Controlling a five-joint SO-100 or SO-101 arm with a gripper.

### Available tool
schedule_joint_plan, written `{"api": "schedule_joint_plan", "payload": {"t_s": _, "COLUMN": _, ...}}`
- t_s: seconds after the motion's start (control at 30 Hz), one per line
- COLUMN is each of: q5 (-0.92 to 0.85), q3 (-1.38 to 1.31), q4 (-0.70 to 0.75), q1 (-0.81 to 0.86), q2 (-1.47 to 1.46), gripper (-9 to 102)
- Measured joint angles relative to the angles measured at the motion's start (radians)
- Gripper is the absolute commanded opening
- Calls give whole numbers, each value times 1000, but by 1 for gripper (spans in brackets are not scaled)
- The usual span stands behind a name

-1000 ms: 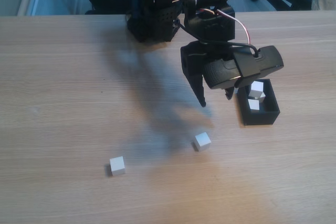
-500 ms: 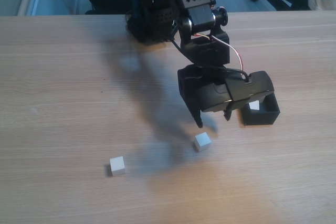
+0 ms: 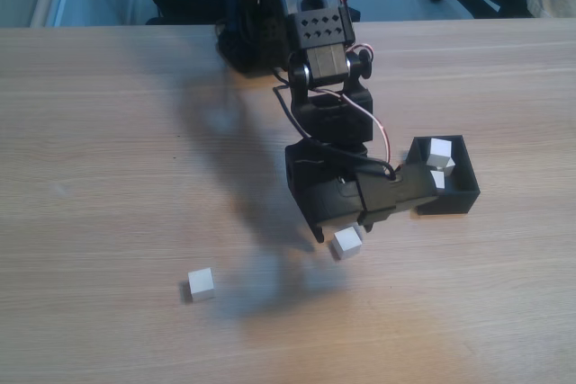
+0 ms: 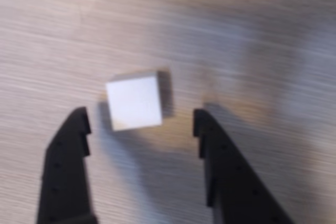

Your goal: Pick blocks and place them in the box.

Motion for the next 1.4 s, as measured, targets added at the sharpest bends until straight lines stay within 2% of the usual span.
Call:
{"api": "schedule_joint_plan", "payload": {"t_s": 0.4, "q5": 0, "q3": -14, "q4": -34, "q1": 6, "q2": -69, "gripper": 18}}
{"api": "schedule_joint_plan", "payload": {"t_s": 0.6, "q5": 11, "q3": -52, "q4": -32, "q1": 2, "q2": -91, "gripper": 12}}
{"api": "schedule_joint_plan", "payload": {"t_s": 0.73, "q5": 12, "q3": -57, "q4": -32, "q1": -14, "q2": -92, "gripper": 0}}
{"api": "schedule_joint_plan", "payload": {"t_s": 0.97, "q5": 43, "q3": -57, "q4": -9, "q1": -31, "q2": -77, "gripper": 0}}
{"api": "schedule_joint_plan", "payload": {"t_s": 1.17, "q5": 58, "q3": 25, "q4": 40, "q1": -123, "q2": 117, "gripper": 0}}
{"api": "schedule_joint_plan", "payload": {"t_s": 1.4, "q5": 67, "q3": 89, "q4": 106, "q1": -310, "q2": 341, "gripper": 0}}
